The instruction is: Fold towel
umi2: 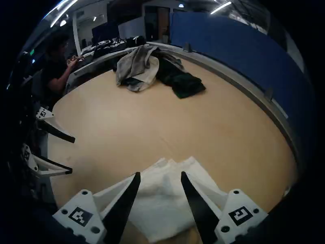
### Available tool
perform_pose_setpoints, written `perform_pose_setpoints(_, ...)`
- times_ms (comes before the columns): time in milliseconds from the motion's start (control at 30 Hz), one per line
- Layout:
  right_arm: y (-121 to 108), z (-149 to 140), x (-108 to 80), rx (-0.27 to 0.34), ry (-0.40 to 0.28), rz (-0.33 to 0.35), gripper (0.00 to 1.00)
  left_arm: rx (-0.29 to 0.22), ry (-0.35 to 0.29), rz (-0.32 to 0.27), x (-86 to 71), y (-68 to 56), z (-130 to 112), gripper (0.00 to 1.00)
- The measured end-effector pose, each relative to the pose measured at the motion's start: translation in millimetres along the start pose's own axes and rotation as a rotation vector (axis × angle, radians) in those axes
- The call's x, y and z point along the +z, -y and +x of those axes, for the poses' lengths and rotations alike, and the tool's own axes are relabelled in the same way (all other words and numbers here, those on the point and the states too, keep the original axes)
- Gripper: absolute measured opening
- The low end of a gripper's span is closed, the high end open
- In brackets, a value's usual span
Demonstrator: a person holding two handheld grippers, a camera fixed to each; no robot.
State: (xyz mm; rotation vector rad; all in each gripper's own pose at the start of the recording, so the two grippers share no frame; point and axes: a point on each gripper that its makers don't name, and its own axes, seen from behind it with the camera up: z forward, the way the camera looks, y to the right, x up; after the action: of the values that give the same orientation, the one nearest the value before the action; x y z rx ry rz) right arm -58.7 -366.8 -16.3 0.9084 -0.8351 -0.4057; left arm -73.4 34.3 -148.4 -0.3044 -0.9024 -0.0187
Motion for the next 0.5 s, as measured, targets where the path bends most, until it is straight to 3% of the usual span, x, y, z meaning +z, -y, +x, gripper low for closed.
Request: perform_pose_setpoints(500, 1, -40, -26.0, 0.041, 0.008, -0.010, 0.86, 0.010, 0.003, 0.000, 1.4, -5.3, 4, 0.95)
